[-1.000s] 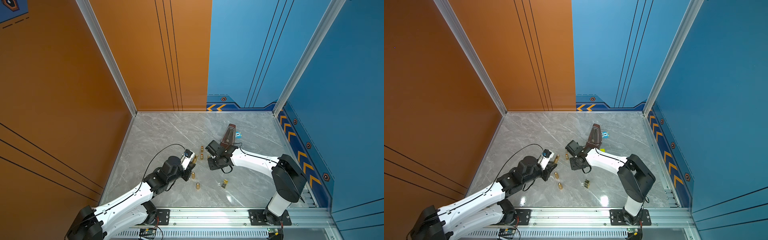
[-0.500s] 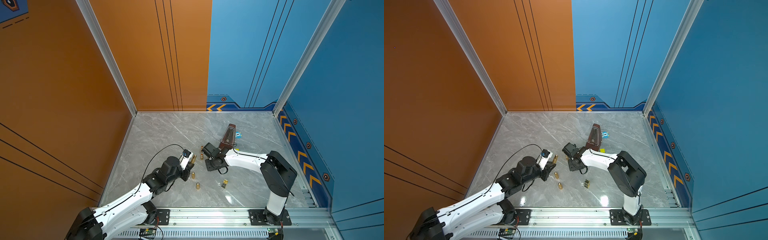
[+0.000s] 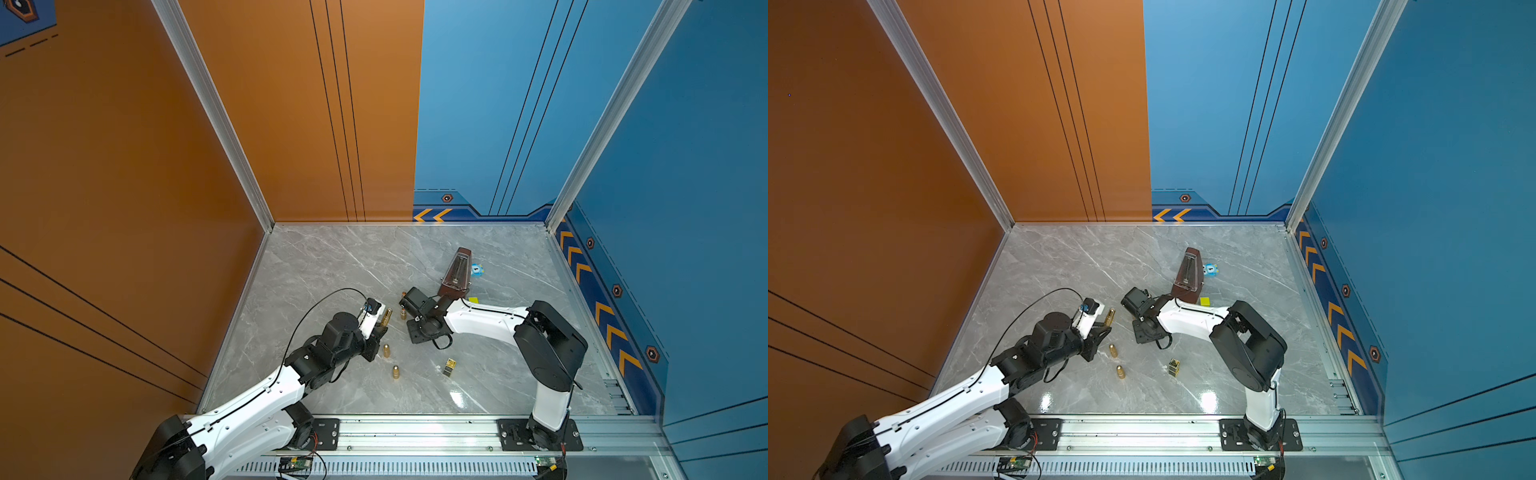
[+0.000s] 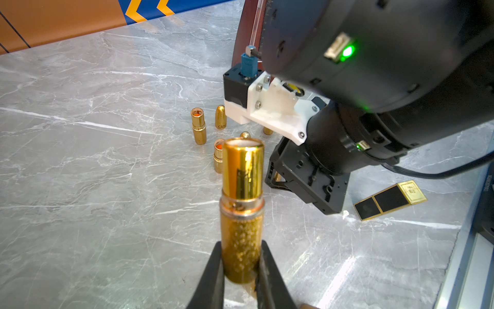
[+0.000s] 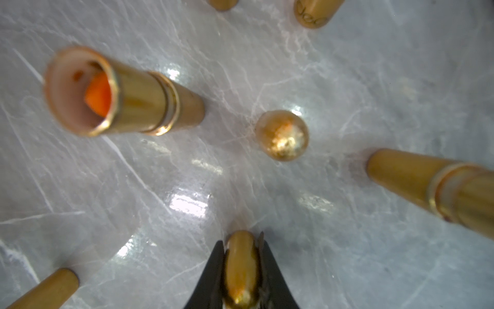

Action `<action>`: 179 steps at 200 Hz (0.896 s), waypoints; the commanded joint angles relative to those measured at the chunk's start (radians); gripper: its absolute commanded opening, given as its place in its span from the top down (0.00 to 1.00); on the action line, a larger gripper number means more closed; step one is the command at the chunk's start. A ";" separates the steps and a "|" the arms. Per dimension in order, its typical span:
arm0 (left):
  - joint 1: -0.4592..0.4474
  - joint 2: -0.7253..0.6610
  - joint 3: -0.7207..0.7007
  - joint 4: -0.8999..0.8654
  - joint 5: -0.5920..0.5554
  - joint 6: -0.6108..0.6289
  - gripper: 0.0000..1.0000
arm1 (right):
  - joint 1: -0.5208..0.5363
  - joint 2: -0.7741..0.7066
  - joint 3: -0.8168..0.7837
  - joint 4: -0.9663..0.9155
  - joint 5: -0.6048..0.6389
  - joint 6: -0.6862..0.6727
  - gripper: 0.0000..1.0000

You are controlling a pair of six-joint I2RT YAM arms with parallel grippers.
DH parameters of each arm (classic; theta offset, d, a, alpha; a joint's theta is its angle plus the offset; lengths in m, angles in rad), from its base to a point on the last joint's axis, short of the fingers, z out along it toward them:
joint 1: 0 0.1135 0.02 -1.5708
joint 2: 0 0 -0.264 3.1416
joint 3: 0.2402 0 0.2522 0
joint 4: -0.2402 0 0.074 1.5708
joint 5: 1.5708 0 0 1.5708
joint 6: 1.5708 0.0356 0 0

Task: Open the lipstick cap
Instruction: Place the cover at the center of the board.

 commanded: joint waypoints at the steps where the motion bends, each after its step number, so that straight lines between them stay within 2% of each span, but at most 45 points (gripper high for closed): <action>1: 0.011 -0.009 -0.010 0.024 0.007 -0.007 1.00 | 0.009 0.012 -0.012 0.002 0.032 -0.007 0.76; 86: 0.013 -0.015 -0.011 0.024 0.017 -0.010 1.00 | 0.011 0.002 -0.012 -0.001 0.031 -0.012 0.66; 179: 0.012 -0.019 -0.013 0.024 0.017 -0.010 1.00 | 0.011 0.021 -0.018 -0.006 0.031 -0.008 0.63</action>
